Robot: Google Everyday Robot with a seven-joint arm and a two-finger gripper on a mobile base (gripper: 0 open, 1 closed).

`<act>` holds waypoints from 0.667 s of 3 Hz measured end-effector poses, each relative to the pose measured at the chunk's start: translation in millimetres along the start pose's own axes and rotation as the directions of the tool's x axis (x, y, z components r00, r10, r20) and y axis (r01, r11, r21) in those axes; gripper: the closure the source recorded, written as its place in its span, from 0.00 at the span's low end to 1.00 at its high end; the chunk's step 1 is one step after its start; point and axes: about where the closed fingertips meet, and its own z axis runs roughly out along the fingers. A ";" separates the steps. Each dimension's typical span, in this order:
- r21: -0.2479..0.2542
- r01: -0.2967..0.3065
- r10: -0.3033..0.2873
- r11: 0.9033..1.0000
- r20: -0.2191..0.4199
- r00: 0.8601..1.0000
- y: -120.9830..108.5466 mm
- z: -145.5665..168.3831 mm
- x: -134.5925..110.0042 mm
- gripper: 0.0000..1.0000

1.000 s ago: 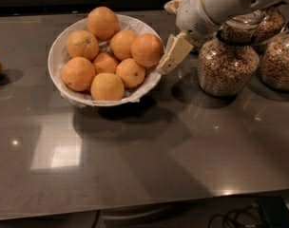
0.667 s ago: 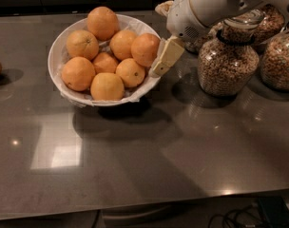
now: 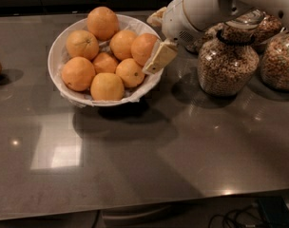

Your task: Pick orange from white bowl

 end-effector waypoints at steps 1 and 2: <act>0.023 -0.006 0.006 1.000 -0.016 1.000 -4.8 -1.5 7.2 0.19; 0.026 -0.011 0.012 1.000 -0.029 0.999 -9.3 2.9 14.0 0.29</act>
Offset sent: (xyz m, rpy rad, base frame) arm 0.0213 -0.0179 -0.0129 -0.0254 -0.0047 -0.0552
